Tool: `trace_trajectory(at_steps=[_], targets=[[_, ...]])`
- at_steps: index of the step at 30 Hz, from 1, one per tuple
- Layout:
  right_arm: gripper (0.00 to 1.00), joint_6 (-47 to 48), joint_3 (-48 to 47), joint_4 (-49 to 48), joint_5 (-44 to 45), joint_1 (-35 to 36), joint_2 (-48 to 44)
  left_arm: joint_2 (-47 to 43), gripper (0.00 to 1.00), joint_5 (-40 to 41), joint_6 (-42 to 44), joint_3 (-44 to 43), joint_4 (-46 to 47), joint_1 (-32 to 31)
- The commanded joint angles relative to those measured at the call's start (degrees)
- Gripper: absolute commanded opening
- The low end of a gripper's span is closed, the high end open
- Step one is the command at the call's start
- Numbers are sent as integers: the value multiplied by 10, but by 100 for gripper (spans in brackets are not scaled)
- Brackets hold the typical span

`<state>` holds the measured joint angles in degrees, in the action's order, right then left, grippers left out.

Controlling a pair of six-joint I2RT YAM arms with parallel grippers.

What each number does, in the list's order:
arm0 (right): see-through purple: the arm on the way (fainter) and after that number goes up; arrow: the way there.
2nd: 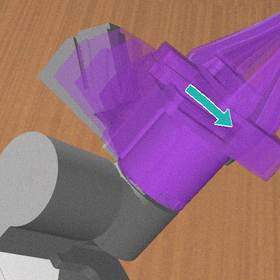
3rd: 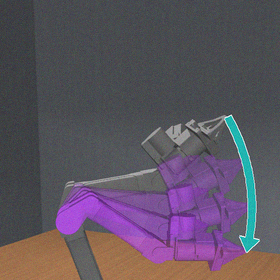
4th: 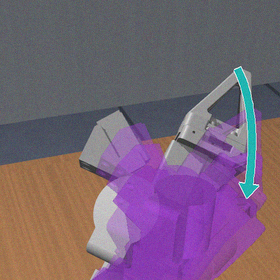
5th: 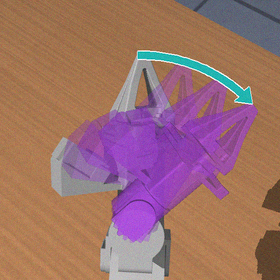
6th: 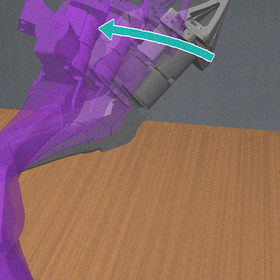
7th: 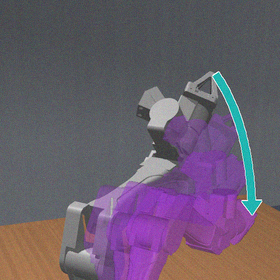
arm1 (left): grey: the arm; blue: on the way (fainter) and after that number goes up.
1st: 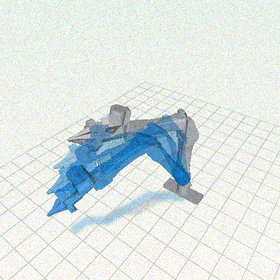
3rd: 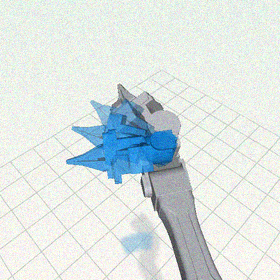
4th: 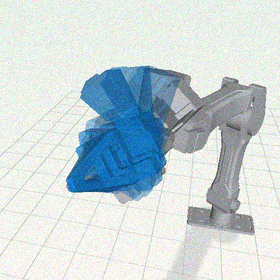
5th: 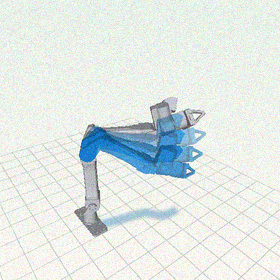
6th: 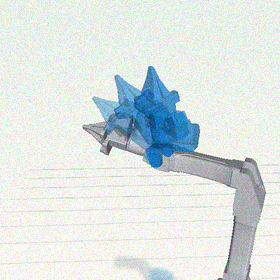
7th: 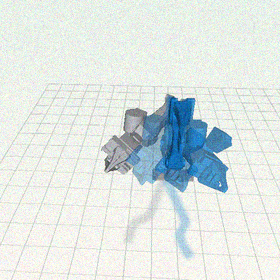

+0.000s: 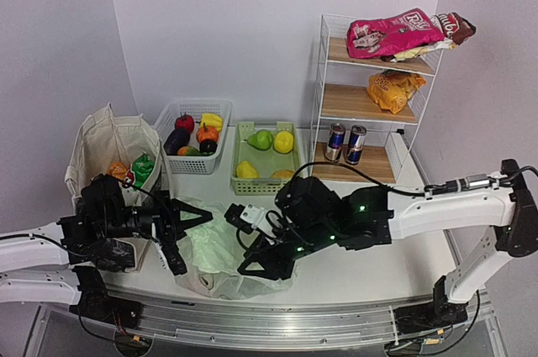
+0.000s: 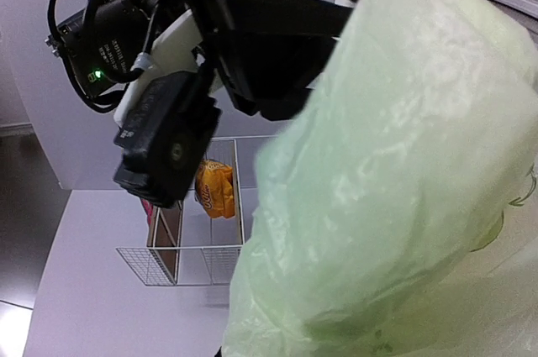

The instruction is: Place the mixed food into the grocery bags and tie them

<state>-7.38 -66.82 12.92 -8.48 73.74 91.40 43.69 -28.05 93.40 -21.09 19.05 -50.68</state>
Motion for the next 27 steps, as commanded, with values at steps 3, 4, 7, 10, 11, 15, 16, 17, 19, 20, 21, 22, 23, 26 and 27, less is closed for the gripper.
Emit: trace_trajectory(at_steps=[3, 4, 7, 10, 11, 15, 16, 17, 19, 20, 21, 22, 23, 26, 27], targets=[[32, 13, -14, -24, 5, -18, -75, -32, 0, -41, 29, 21, -7, 2], [30, 16, -21, -25, 15, -18, -72, -33, 0, -44, 32, 23, -9, 1], [32, 21, -41, -36, 40, -24, -57, -35, 0, -53, 36, 25, -15, 2], [51, 22, -67, -39, 27, -32, -28, -33, 0, -55, 37, 24, -16, 1], [56, 22, -74, -38, 15, -32, -13, -32, 0, -55, 37, 23, -15, 2], [61, 12, -89, -46, -20, -32, 25, -37, 0, -53, 35, 22, -19, 1], [60, 12, -94, -47, -26, -32, 36, -39, 0, -54, 35, 23, -21, 2], [58, 13, -99, -48, -32, -32, 44, -42, 0, -54, 35, 25, -22, 2], [45, 13, -111, -48, -41, -32, 57, -47, 0, -54, 35, 27, -24, 2], [33, 11, -115, -48, -46, -32, 63, -49, 0, -54, 35, 27, -26, 2], [22, 6, -115, -48, -49, -32, 65, -50, 0, -51, 35, 27, -28, 2], [15, 1, -111, -48, -51, -32, 65, -52, 0, -48, 35, 27, -30, 2], [7, -3, -102, -48, -50, -32, 60, -54, 0, -42, 34, 26, -33, 2], [0, -24, -74, -48, -39, -32, 33, -60, 0, -21, 32, 27, -47, 2], [0, -29, -63, -48, -35, -29, 24, -63, 0, -15, 32, 30, -49, 2]])
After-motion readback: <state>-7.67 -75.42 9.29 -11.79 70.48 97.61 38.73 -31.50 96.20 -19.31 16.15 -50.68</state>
